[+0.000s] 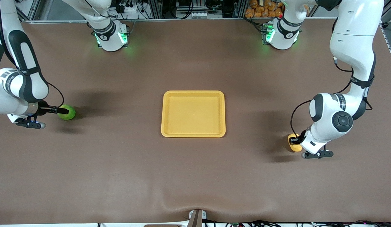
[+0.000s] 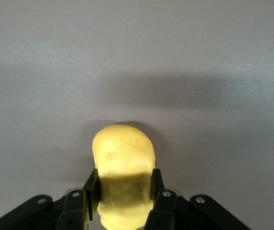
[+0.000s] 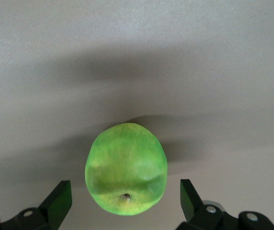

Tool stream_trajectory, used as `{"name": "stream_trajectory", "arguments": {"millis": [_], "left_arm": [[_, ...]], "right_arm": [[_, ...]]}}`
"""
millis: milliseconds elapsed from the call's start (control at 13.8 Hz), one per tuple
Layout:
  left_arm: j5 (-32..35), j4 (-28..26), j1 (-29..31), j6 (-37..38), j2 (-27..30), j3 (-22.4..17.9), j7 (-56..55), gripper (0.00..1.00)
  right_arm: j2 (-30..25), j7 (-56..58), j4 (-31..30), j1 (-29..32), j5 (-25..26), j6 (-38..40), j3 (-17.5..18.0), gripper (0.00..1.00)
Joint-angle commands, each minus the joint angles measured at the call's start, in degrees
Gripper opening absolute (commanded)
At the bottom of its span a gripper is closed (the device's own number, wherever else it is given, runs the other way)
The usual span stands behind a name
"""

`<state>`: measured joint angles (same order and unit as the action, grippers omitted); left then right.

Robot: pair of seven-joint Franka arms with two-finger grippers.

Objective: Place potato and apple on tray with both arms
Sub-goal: 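Close the left gripper on the potato while the right gripper grasps the apple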

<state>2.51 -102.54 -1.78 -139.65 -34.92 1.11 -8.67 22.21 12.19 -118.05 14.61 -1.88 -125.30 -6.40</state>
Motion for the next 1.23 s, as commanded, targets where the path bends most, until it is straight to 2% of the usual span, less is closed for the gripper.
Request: {"name": "stream_trajectory", "arguments": {"millis": [0, 144, 289, 361, 506, 650, 795, 867, 1011, 1156], "left_arm": [[0.74, 0.06, -0.86, 3.14, 2.74, 0.82, -1.17, 0.0], [0.83, 0.32, -1.04, 5.61, 4.24, 1.35, -1.26, 0.0], [0.83, 0.85, -1.04, 8.86, 5.82, 3.53, -1.35, 0.0], [0.83, 2.16, -1.12, 11.05, 5.91, 4.68, -1.35, 0.0], [0.83, 4.36, -1.3, 14.84, 5.91, 7.31, -1.61, 0.0], [0.74, 5.76, -1.21, 16.34, 6.0, 9.78, -2.83, 0.0], [0.83, 7.17, -1.65, 17.74, 5.91, 12.15, -5.82, 0.0], [0.92, 7.27, -2.61, 17.75, 5.91, 12.86, -7.22, 0.0], [0.83, 8.31, -6.2, 17.75, 5.57, 12.87, -10.91, 0.0], [1.0, 8.85, -10.33, 17.75, 5.12, 12.69, -16.26, 0.0]], "right_arm": [[0.02, 1.0, -1.57, 1.12, -0.76, -2.75, 0.86, 1.0], [0.81, 1.08, -1.57, 1.3, -0.93, -3.45, 0.95, 1.0], [1.52, 1.08, -1.74, 1.3, -1.81, -4.51, 0.95, 1.0], [1.52, 1.08, -1.74, 1.21, -1.81, -4.42, 0.95, 0.95], [1.52, 1.61, -1.66, 1.21, -1.81, -4.42, 0.95, 0.53], [1.52, 4.15, -1.57, 1.47, -1.81, -4.42, 0.95, 0.25], [1.43, 4.77, -1.04, 1.65, -1.81, -3.81, 0.95, 0.12], [1.17, 4.69, -1.04, 1.39, -1.81, -3.63, 0.86, 0.01], [0.82, 4.69, -0.43, 1.21, -1.81, -2.06, 0.86, 0.0], [0.82, 4.69, 2.81, 1.12, -1.73, 3.28, 0.86, 0.0]]}}
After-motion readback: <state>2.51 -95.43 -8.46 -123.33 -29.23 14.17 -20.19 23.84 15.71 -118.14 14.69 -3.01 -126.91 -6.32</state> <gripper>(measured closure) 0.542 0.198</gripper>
